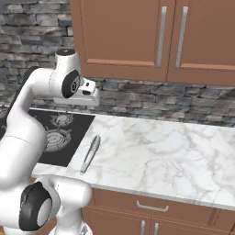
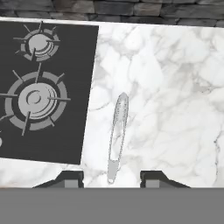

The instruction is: Pick up the tongs from the counter and place them near the plate next to the oven.

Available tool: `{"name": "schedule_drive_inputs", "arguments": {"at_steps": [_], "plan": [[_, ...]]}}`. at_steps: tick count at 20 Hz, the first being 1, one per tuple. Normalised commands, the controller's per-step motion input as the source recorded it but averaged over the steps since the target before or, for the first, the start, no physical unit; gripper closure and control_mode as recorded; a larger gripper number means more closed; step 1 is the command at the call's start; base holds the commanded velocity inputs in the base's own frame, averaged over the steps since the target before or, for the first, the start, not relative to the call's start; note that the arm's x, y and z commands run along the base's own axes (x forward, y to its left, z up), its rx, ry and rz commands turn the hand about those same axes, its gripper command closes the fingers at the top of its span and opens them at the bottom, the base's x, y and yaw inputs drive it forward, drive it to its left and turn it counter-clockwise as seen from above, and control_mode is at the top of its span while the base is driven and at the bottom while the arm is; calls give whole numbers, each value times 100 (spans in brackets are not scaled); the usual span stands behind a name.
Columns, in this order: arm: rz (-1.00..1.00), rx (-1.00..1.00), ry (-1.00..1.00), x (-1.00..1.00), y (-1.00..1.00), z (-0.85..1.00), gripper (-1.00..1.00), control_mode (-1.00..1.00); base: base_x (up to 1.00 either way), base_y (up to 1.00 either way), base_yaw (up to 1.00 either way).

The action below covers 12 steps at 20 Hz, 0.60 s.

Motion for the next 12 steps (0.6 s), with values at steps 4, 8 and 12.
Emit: {"name": "schedule_drive_inputs", "arguments": {"at_steps": [4,8,12], "plan": [[3,0,0,-14,19,0,-100,-100,0,0,0],[8,-3,11,-39,38,-10,-100,-100,0,0,0],[0,-12,19,-21,28,-68,-100,-100,0,0,0]]}}
